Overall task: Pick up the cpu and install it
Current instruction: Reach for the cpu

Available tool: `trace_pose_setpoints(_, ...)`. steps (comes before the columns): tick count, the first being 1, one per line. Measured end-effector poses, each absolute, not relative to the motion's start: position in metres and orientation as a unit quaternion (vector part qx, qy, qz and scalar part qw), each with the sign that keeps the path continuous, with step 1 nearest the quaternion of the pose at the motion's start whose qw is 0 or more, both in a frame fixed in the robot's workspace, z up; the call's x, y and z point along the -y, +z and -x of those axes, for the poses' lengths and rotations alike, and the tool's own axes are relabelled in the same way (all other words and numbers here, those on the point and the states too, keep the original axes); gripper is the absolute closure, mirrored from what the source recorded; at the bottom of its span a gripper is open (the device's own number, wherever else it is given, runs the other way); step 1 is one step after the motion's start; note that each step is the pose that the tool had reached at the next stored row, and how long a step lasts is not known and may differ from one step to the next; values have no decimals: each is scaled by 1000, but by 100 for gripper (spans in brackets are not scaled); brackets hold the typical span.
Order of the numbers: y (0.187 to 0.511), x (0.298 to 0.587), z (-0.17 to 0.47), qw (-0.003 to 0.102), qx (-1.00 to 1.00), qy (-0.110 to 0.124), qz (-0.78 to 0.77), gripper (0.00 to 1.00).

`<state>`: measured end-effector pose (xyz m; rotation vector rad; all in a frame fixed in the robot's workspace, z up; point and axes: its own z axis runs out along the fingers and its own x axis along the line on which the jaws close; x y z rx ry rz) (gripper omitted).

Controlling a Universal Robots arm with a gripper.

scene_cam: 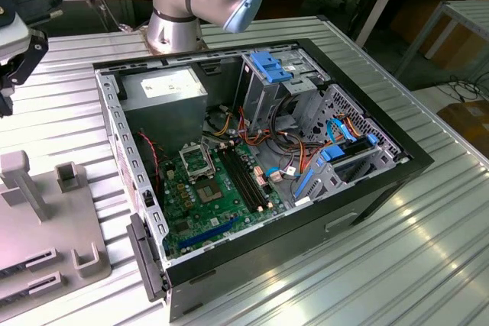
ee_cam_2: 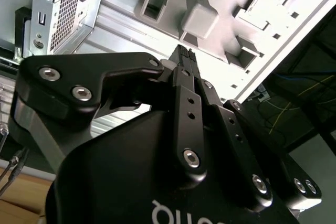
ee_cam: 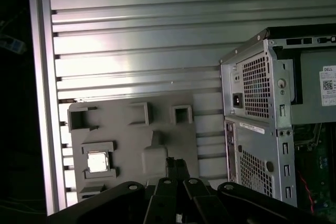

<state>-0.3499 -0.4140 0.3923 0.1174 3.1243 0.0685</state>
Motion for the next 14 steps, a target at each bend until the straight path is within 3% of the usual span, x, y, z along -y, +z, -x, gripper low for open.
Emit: trace_pose_setpoints(14,391,418,369,2,-999,22,-38,89)
